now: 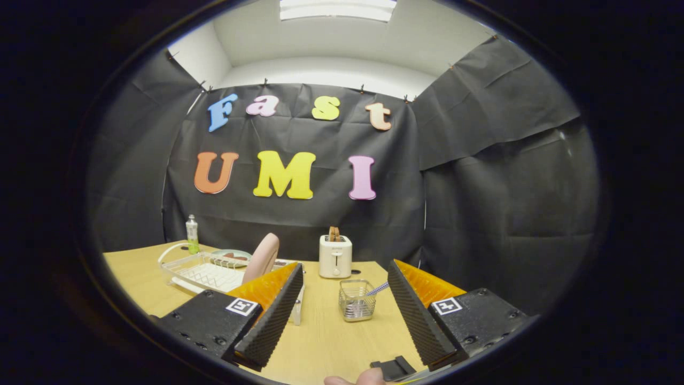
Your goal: Take the plate from the dish rack, then take the spoon from the basket and place it into the plate.
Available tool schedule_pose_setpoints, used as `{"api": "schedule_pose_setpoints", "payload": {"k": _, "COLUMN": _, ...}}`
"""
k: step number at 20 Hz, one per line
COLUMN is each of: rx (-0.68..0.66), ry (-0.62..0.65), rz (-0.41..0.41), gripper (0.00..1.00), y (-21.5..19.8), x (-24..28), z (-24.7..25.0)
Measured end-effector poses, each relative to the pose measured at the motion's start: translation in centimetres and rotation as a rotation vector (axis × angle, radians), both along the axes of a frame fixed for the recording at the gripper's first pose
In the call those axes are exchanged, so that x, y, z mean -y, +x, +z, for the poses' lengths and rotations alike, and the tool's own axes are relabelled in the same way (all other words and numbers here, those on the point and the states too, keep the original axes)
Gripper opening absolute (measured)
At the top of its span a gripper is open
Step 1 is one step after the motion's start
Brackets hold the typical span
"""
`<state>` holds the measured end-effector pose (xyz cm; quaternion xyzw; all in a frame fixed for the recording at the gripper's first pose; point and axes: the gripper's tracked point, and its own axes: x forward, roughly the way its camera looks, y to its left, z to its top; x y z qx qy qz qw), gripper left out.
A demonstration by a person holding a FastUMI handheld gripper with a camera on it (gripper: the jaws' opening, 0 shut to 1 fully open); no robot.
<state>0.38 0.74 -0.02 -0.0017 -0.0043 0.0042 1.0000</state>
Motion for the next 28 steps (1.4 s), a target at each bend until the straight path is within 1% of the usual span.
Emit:
{"api": "schedule_pose_setpoints", "payload": {"k": 4, "rx": -0.003, "ry": 0.002, "rz": -0.006, "gripper": 1.00, "y": 0.4, "x": 0.1, "z": -0.2}}
{"api": "schedule_pose_setpoints", "payload": {"k": 11, "rx": -0.017, "ry": 0.027, "rz": 0.020, "gripper": 1.00, "y": 0.7, "x": -0.9, "z": -0.1}}
{"api": "schedule_pose_setpoints", "payload": {"k": 15, "rx": -0.023, "ry": 0.029, "rz": 0.038, "gripper": 1.00, "y": 1.4, "x": -1.6, "z": 0.9}}
{"api": "schedule_pose_setpoints", "payload": {"k": 18, "rx": -0.023, "ry": 0.024, "rz": 0.076, "gripper": 1.00, "y": 2.3, "x": -3.0, "z": 2.7}}
{"api": "schedule_pose_setpoints", "payload": {"k": 21, "rx": -0.050, "ry": 0.004, "rz": 0.118, "gripper": 1.00, "y": 4.2, "x": -4.3, "z": 4.3}}
{"api": "schedule_pose_setpoints", "payload": {"k": 25, "rx": -0.119, "ry": 0.000, "rz": 0.187, "gripper": 1.00, "y": 7.3, "x": -6.7, "z": 6.9}}
{"api": "schedule_pose_setpoints", "payload": {"k": 28, "rx": -0.160, "ry": -0.004, "rz": 0.209, "gripper": 1.00, "y": 10.2, "x": -7.8, "z": 9.0}}
